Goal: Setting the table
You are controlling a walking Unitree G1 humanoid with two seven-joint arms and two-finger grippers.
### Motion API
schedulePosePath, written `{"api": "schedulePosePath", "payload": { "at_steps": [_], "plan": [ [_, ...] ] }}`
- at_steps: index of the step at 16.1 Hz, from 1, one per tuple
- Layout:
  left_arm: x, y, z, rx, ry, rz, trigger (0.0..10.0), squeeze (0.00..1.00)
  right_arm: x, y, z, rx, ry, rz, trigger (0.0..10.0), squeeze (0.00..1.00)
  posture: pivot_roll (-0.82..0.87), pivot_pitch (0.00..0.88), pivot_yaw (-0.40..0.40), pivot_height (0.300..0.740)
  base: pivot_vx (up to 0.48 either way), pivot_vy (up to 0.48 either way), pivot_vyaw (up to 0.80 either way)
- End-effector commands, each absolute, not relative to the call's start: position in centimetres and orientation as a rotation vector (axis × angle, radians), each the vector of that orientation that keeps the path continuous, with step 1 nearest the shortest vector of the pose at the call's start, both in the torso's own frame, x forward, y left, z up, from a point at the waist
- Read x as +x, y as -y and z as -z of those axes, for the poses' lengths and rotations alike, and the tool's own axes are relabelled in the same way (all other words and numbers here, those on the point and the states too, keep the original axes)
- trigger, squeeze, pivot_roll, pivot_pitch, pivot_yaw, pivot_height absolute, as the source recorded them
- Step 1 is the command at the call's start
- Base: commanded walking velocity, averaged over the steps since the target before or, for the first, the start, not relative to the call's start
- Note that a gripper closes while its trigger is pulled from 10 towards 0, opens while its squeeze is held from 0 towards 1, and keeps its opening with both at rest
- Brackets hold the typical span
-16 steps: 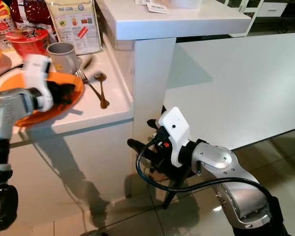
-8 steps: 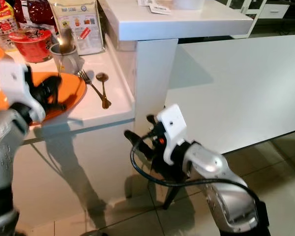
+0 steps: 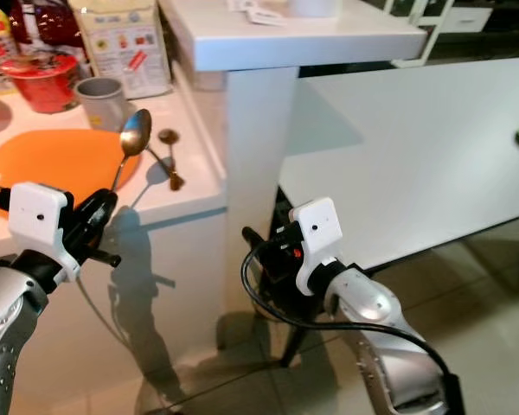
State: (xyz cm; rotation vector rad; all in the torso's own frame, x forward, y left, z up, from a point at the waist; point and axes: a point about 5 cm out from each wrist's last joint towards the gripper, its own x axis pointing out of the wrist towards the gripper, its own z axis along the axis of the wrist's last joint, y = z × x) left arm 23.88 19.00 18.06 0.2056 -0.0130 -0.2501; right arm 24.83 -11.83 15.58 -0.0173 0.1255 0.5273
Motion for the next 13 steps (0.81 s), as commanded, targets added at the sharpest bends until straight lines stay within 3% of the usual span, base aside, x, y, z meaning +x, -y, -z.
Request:
{"api": "schedulePosePath", "payload": {
  "at_steps": [1, 4, 13],
  "plan": [
    [23.7, -18.5, -17.4, 0.222, 0.014, 0.251, 10.0, 0.0, 25.1, 12.8, -15.5, -0.039, -0.109, -0.442, 10.0, 0.0, 0.01, 0.009, -0.016, 0.74, 0.0, -0.428, 0.0],
    [24.2, -17.9, -17.2, 0.216, 0.028, 0.22, 10.0, 0.0, 25.4, 13.4, -15.3, -0.057, -0.102, -0.389, 10.0, 0.0, 0.02, 0.013, -0.018, 0.74, 0.0, -0.439, 0.0],
    [27.2, -15.0, -16.3, 0.206, 0.063, 0.22, 10.0, 0.0, 26.8, 14.5, -15.8, -0.074, -0.066, -0.313, 10.0, 0.0, 0.0, 0.013, -0.017, 0.74, 0.0, -0.448, 0.69]
  ]
}}
